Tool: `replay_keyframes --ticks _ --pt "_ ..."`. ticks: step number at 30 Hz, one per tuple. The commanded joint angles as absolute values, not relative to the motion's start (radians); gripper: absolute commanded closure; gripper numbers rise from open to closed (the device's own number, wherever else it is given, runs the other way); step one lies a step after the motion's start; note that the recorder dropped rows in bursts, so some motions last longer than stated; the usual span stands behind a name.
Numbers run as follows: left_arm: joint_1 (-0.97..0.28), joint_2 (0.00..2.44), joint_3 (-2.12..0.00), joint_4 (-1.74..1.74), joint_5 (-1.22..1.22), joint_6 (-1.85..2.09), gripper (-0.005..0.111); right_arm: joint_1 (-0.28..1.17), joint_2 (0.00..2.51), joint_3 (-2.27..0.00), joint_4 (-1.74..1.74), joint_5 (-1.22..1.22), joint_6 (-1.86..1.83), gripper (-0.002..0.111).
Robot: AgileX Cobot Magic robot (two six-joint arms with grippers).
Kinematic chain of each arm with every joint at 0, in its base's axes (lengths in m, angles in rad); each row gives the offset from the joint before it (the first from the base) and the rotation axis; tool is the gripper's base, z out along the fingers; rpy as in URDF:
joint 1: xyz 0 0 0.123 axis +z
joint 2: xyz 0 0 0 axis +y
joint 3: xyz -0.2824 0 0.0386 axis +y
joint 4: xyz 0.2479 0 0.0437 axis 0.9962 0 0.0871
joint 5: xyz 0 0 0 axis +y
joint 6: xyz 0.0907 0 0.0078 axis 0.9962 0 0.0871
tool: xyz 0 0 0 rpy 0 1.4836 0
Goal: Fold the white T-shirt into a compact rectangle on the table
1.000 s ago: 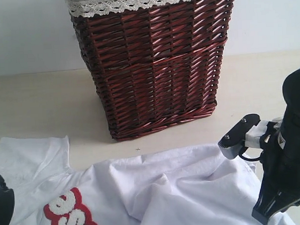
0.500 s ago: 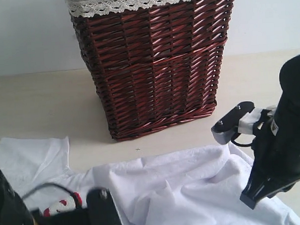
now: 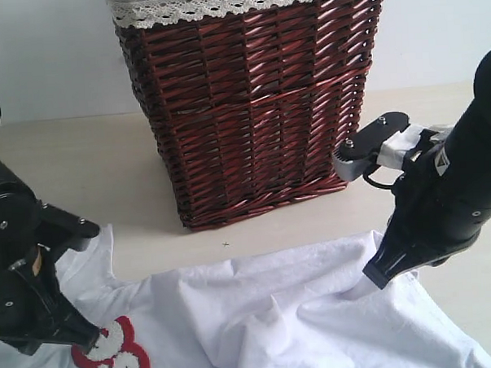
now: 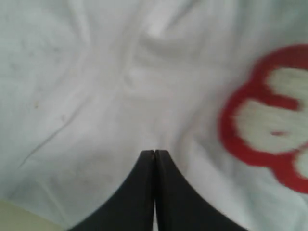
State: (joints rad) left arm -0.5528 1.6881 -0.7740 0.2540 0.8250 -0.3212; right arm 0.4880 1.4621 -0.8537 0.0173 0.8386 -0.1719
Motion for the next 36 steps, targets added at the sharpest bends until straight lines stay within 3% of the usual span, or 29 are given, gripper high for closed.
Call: replay_keyframes --ticks 1,8,13,25,30,36 --pt "-0.387 1.817 -0.789 0.225 0.762 -0.307 0.107 0.483 1.455 -0.883 0.024 0.821 -0.182 0.108" --pt "-0.252 1.981 -0.943 0.225 0.747 -0.26 0.107 0.483 1.455 -0.92 0.037 0.852 -0.182 0.108" --pt "-0.232 2.089 -1.111 0.224 0.73 -0.153 0.107 0.483 1.455 -0.962 0.054 0.885 -0.182 0.108" --pt "-0.161 2.362 -1.687 0.229 0.867 -0.029 0.107 0.483 1.476 -1.001 0.054 0.833 -0.226 0.107" --pt "-0.139 2.35 -1.813 0.223 0.906 -0.029 0.107 0.483 1.569 -1.001 0.019 0.768 -0.222 0.098" --pt "-0.139 2.206 -1.817 0.09 0.929 0.023 0.107 0.483 1.686 -1.048 0.028 0.767 -0.208 0.086"
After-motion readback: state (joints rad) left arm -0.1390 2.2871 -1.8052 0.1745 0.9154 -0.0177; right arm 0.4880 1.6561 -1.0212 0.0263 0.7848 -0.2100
